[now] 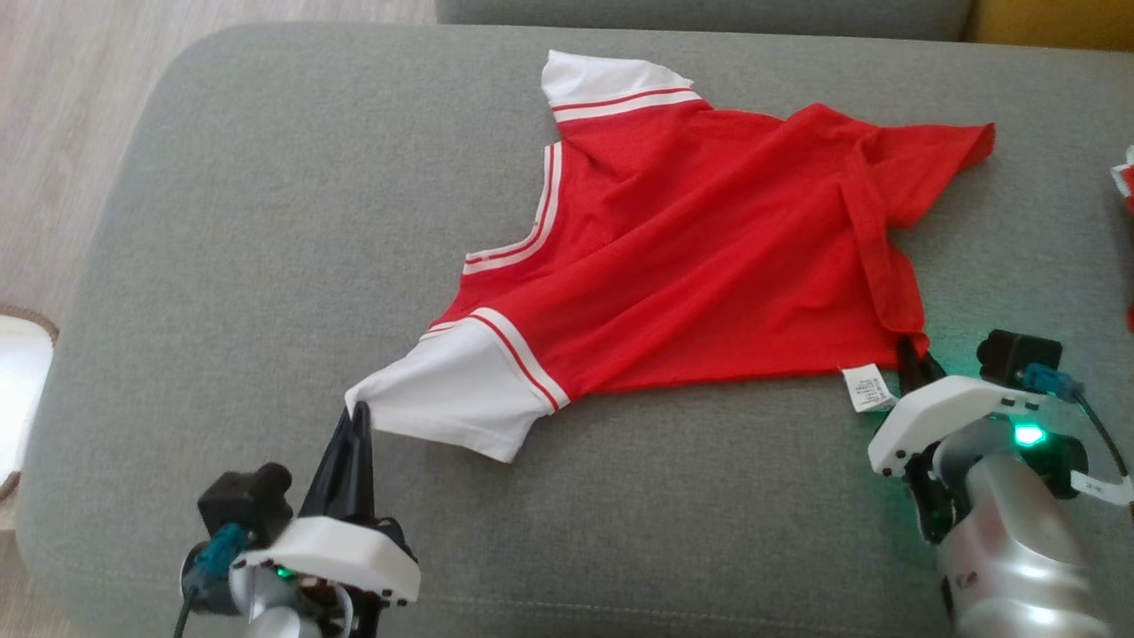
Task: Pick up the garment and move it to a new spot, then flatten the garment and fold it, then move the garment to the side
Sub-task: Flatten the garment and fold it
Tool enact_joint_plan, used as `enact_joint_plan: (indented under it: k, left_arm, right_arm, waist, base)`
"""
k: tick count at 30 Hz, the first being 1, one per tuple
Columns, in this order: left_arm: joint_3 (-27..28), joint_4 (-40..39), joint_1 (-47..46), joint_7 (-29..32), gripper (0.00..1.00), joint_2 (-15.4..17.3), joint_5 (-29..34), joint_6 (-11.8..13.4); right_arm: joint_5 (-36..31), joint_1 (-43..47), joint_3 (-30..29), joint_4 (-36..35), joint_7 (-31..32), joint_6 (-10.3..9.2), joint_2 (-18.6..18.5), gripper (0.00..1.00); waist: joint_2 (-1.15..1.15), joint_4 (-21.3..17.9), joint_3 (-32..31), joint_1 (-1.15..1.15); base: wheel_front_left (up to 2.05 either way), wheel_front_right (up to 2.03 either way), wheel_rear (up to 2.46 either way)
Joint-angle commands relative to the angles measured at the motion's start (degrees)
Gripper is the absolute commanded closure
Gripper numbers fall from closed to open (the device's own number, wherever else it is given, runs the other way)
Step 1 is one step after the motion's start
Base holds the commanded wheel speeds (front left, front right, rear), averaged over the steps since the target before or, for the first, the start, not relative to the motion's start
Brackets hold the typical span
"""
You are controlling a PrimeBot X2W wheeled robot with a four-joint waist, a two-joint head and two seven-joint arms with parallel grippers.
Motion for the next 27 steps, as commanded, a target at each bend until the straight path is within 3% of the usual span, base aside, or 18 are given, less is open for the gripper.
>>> enact_joint_plan:
  k: [1, 7, 12, 19, 25, 27]
  left_arm:
    - [1.68, -2.22, -2.26, -0.85, 1.00, 0.59, -0.29, 0.29]
    - [1.97, -4.98, -4.31, -1.82, 1.00, 0.85, 0.16, 0.06]
    - [2.68, -11.76, -7.29, -2.46, 1.00, 1.63, 0.86, -0.37]
    - [4.56, -25.34, -11.84, -1.66, 1.00, 4.50, 2.11, -0.67]
    - [5.64, -37.50, -16.72, 1.92, 1.00, 7.50, 4.39, -0.53]
    - [5.64, -39.18, -17.88, 2.69, 1.00, 8.06, 4.86, -0.71]
  right_arm:
    - [0.40, -0.10, 2.07, 0.11, -0.32, 0.37, 0.22, 1.00]
    - [4.13, -0.14, 5.98, -4.18, -5.54, 0.37, 0.22, 1.00]
    - [7.75, 2.16, 8.53, -13.86, -7.50, 0.37, -0.69, 1.00]
    - [11.15, 10.12, 8.20, -37.32, -3.91, 0.37, -3.13, 1.00]
    - [11.69, 17.06, 5.05, -61.49, 1.21, 0.37, -2.58, 1.00]
    - [11.62, 17.82, 4.36, -65.07, 2.01, 0.37, -2.37, 1.00]
  waist:
    - [0.00, -0.25, -0.25, 0.00]
    - [0.00, -1.93, -2.50, 0.00]
    - [0.00, -3.81, -5.26, 0.00]
    - [0.00, -6.41, -8.73, 0.00]
    - [0.00, -7.87, -10.01, 0.00]
    - [0.00, -8.00, -10.04, 0.00]
  base:
    - [0.00, 0.00, 0.00]
    - [0.00, 0.00, 0.00]
    - [0.00, 0.00, 0.00]
    - [0.00, 0.00, 0.00]
    - [0.00, 0.00, 0.00]
    - [0.00, 0.00, 0.00]
